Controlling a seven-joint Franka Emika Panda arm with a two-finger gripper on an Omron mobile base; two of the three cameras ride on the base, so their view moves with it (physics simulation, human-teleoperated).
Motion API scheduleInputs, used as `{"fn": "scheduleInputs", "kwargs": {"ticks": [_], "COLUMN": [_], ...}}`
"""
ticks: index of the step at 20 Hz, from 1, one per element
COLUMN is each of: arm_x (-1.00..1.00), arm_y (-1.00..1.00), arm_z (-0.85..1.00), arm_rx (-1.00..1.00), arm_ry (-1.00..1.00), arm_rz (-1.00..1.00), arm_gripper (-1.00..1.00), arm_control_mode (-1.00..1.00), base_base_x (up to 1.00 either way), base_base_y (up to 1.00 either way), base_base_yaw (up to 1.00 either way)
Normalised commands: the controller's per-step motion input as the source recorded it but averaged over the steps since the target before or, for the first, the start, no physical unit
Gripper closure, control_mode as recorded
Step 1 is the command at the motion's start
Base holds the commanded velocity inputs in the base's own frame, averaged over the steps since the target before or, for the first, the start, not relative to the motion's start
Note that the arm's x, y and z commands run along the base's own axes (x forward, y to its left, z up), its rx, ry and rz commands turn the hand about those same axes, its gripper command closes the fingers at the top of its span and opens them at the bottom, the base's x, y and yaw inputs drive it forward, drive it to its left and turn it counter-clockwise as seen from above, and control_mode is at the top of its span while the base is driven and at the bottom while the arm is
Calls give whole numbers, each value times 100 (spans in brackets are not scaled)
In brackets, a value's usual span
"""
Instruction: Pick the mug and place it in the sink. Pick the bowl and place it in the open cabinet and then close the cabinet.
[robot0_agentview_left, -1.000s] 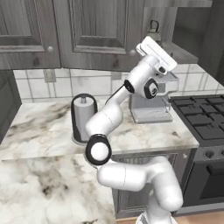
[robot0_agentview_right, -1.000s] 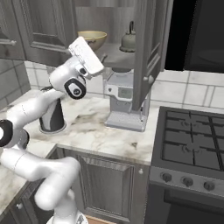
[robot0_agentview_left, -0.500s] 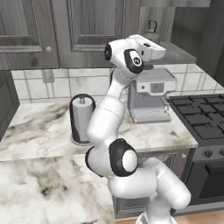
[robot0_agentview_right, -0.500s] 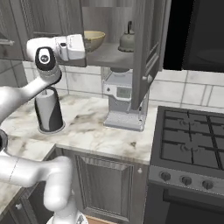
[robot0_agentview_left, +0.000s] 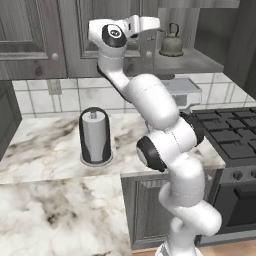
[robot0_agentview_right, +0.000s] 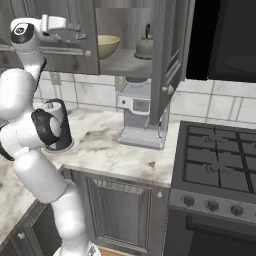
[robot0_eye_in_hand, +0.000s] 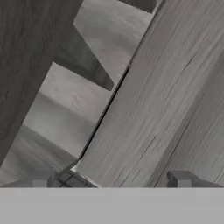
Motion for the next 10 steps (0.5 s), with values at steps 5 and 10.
{"fn": "scheduleInputs", "kwargs": {"ticks": [5,10], "arm_x": [22,-100], "arm_y": [50,6], "arm_z": [-36,-60], "arm_rx": [-30,-7], "arm_ry": [-10,-90], "arm_rz": [7,7], "arm_gripper": [-100,-100], "arm_control_mode": [-100,-100], "base_base_x": [0,0], "base_base_y": [0,0], "base_base_yaw": [0,0]}}
